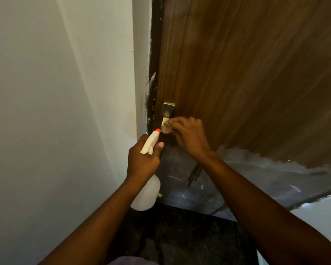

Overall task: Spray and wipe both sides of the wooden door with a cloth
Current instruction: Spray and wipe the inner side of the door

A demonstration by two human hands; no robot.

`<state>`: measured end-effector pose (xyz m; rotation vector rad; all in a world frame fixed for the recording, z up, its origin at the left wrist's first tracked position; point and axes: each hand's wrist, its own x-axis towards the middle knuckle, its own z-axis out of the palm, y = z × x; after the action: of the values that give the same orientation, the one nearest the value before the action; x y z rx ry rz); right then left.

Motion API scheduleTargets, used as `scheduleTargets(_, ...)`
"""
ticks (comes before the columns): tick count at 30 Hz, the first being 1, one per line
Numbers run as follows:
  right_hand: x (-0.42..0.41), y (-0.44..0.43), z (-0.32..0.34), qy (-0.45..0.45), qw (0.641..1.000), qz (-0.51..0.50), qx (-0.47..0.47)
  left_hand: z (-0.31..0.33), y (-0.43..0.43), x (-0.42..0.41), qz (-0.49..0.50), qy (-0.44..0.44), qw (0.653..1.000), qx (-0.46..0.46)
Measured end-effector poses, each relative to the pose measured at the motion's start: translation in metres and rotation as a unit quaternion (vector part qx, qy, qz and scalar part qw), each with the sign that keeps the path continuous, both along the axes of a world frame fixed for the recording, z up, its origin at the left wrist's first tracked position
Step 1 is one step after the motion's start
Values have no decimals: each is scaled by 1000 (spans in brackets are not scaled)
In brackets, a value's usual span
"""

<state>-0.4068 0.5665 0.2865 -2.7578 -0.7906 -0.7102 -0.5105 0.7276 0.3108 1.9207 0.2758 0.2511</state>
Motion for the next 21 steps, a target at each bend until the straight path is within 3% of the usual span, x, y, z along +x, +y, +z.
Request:
scheduleTargets(4,3,44,1,46,997,-66,20,2,2,2,-4,-17,1000,18)
scheduleTargets(12,-13,-56,-11,26,998,-52,23,1,0,-3,-6,-13,1000,15)
scheduleTargets(15,-9,-66,-10,65,996,-38,56,-2,1,-5,-2,-11,1000,7)
scheduleTargets(21,-8,-15,-11,-20,997,-44,-64,-8,3,-3,-10,-6,1000,17)
